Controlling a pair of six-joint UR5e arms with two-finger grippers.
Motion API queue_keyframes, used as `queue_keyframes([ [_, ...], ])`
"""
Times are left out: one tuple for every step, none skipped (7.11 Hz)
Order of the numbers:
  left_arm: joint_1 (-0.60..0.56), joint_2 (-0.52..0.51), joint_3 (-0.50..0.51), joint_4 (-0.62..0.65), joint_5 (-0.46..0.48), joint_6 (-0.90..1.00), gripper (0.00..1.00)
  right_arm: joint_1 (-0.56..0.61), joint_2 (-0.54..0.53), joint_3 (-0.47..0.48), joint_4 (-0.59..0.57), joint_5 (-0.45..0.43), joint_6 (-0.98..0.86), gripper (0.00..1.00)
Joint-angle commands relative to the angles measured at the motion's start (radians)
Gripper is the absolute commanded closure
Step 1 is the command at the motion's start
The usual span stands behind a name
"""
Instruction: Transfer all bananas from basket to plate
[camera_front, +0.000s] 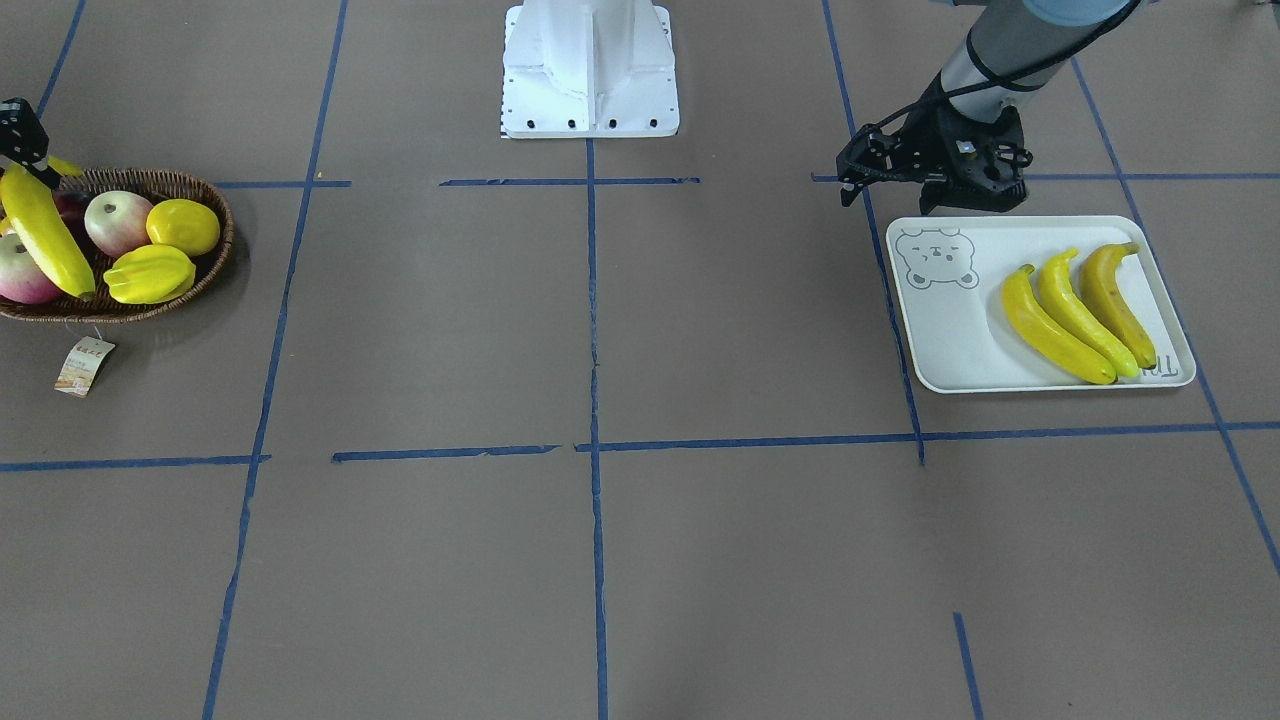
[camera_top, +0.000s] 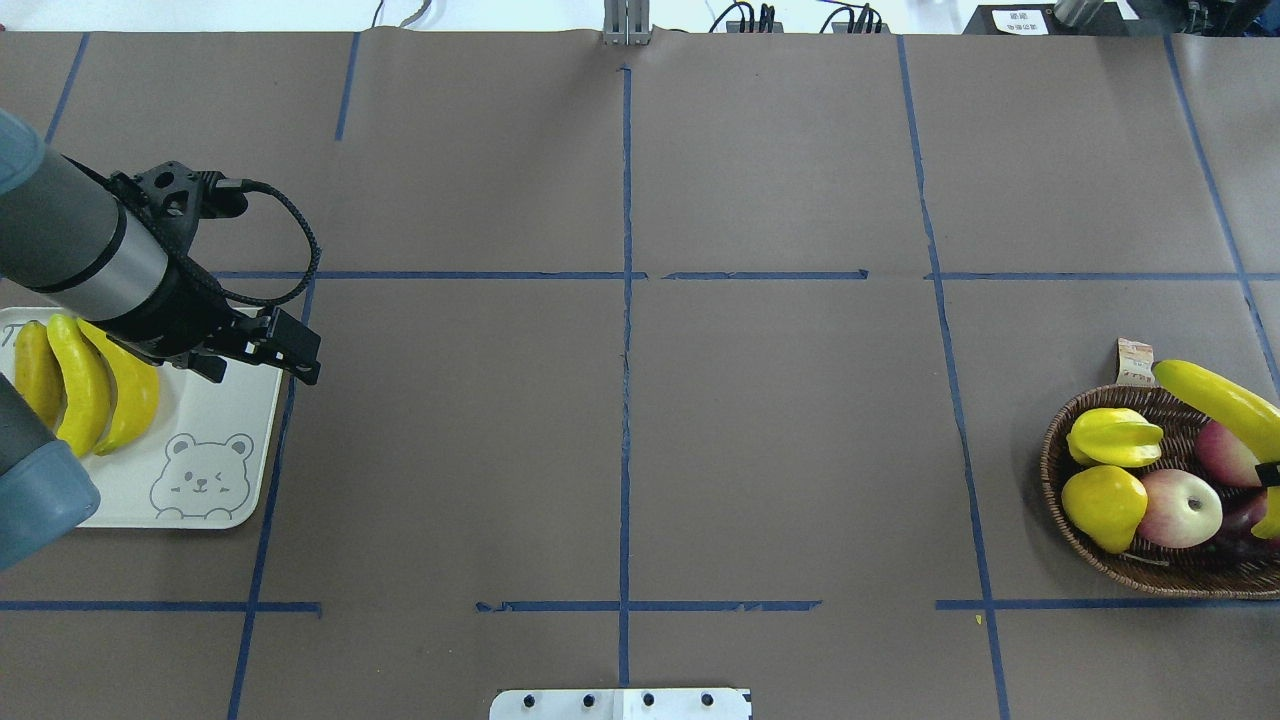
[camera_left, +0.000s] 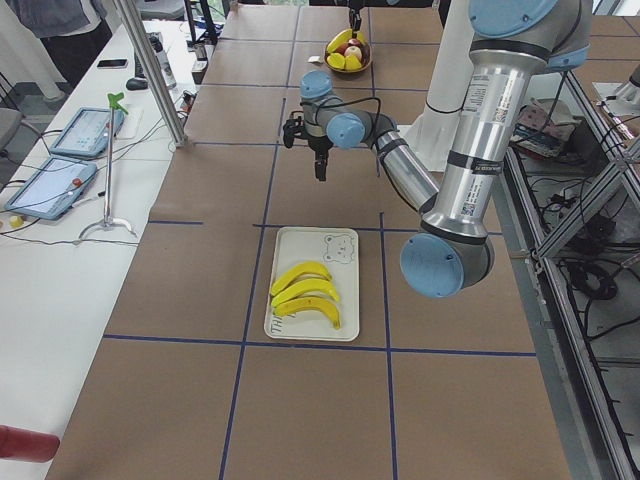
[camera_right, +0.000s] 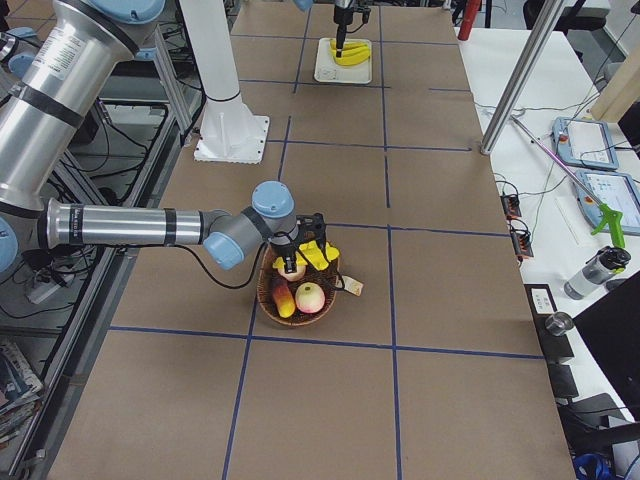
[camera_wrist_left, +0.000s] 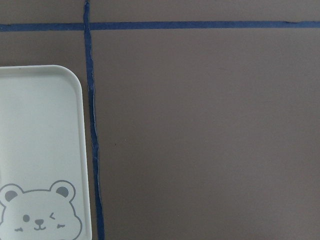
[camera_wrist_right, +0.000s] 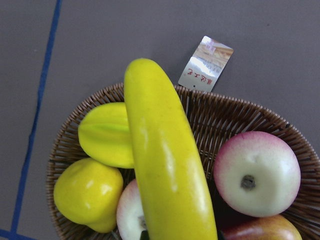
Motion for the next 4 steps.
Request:
queue_keyframes([
  [0.014, -0.016, 0.000, -0.005, -0.001, -0.021, 0.00, 0.070, 0.058, 0.002, -0.006, 0.053, 0.012, 0.96],
  [0.032, -0.039, 0.000, -0.006, -0.001, -0.056, 0.00, 0.069, 0.112, -0.003, -0.006, 0.059, 0.057, 0.96],
  [0.053, -0.073, 0.002, -0.006, 0.003, -0.091, 0.00, 0.061, 0.180, -0.004, -0.006, 0.060, 0.160, 0.95],
  [0.075, -0.110, 0.000, -0.006, 0.027, -0.133, 0.00, 0.013, 0.246, -0.004, -0.005, 0.054, 0.270, 0.95],
])
